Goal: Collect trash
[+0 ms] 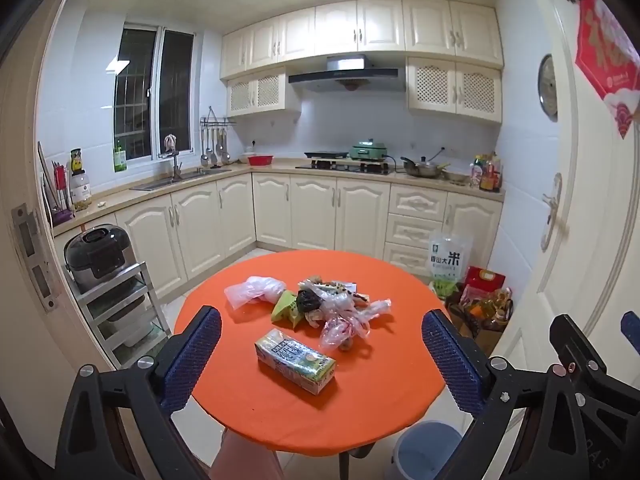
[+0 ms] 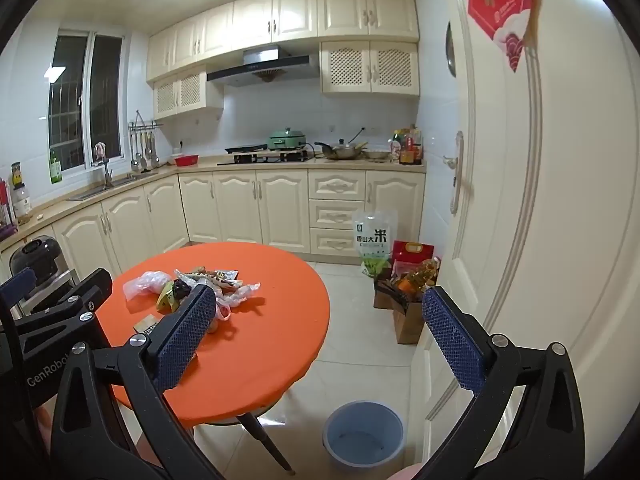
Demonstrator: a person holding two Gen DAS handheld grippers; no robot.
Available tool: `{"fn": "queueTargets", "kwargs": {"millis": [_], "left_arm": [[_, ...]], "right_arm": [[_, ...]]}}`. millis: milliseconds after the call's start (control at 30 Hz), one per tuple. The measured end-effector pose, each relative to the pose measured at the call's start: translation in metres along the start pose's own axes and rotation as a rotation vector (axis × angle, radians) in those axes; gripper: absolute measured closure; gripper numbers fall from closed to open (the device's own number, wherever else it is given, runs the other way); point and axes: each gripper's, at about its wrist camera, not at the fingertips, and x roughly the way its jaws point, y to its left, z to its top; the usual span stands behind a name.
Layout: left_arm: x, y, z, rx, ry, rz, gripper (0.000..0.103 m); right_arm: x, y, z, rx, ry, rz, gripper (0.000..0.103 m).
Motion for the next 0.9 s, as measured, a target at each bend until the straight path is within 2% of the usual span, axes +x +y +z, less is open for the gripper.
{"fn": "queueTargets", "kwargs": {"millis": [900], "left_arm": [[-0.005,0.002,-0.011,-0.001,-0.028,0.004,0.005]], "right_arm": [[-0.007,0.001,0.001,0.014,-0.004,-0.004,0.000]]}}
